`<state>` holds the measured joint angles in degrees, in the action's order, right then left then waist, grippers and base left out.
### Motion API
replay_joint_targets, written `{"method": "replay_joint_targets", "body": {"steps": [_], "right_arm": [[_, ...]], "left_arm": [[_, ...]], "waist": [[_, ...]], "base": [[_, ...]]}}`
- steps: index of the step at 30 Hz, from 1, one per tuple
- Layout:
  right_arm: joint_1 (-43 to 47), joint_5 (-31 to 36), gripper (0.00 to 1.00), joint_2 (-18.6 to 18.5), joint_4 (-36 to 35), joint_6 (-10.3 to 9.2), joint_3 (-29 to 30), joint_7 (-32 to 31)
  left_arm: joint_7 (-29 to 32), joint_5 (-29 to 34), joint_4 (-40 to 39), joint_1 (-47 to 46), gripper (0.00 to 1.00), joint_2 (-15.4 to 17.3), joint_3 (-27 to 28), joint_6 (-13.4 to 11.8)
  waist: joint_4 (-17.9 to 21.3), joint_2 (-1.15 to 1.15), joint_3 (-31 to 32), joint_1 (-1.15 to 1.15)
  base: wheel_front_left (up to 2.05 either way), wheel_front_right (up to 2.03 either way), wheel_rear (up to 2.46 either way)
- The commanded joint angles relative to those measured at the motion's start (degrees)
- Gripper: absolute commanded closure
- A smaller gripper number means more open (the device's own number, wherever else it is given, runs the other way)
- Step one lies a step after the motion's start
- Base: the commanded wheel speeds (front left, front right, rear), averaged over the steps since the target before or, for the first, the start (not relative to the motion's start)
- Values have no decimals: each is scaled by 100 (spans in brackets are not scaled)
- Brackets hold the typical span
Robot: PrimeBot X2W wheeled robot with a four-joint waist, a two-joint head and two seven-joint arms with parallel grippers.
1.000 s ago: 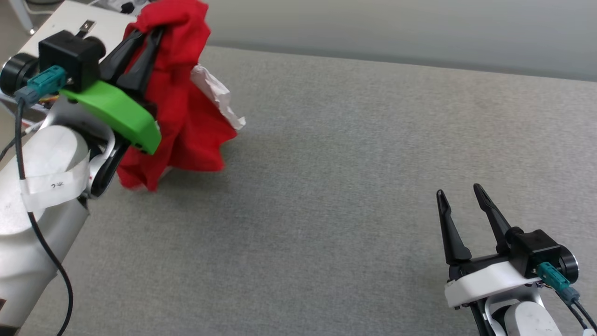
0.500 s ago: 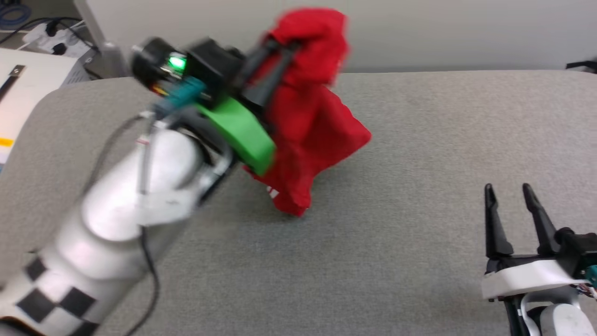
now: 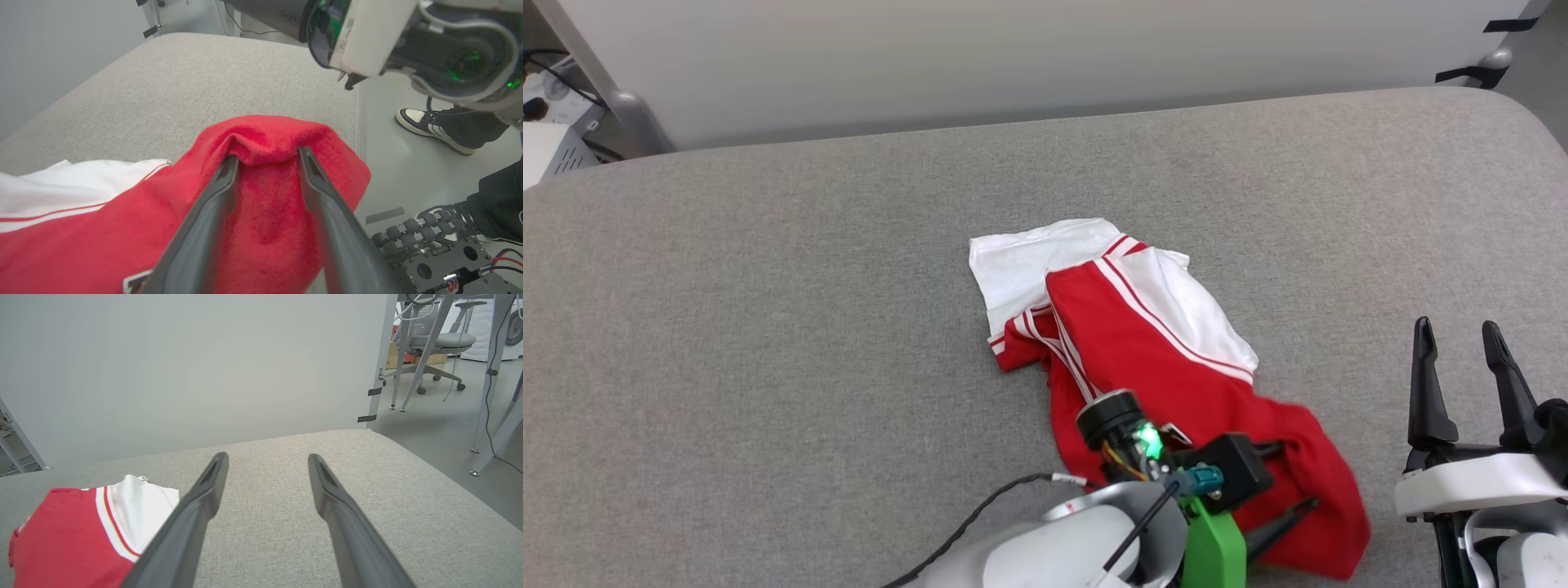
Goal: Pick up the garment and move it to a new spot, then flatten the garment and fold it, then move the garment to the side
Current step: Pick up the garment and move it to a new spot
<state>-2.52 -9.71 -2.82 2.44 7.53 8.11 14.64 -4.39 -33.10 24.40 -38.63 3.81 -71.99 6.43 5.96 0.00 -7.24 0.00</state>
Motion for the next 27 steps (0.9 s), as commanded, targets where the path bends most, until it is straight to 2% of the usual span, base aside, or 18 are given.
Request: {"method": "replay_joint_targets", "body": {"steps": [1,7,12,15,21,27], "right_arm": [[-81,0,0,-6,8,-4,-4,36],[14,4,0,-6,65,-4,-82,36],[85,40,0,-6,98,-4,-109,36],[139,79,0,-6,110,-4,-165,36],[296,158,0,-6,121,-4,-216,36],[419,196,0,-6,122,-4,-277,36]], "left_arm": [[18,-49,128,90,0,-5,-1,36],[-268,-254,520,84,0,-41,53,76],[-592,-403,622,-84,0,182,390,35],[-764,-505,541,-166,0,398,710,-111],[-1008,-734,157,-73,0,1046,1546,-495],[-1057,-757,-768,682,0,1595,2777,-881]], "waist": [[-7,0,16,0],[-218,0,126,0],[-480,0,309,0],[-619,0,441,0],[-862,0,643,0],[-1008,0,729,0]], "base": [[0,0,0],[0,0,0],[0,0,0],[0,0,0],[0,0,0],[0,0,0]]}}
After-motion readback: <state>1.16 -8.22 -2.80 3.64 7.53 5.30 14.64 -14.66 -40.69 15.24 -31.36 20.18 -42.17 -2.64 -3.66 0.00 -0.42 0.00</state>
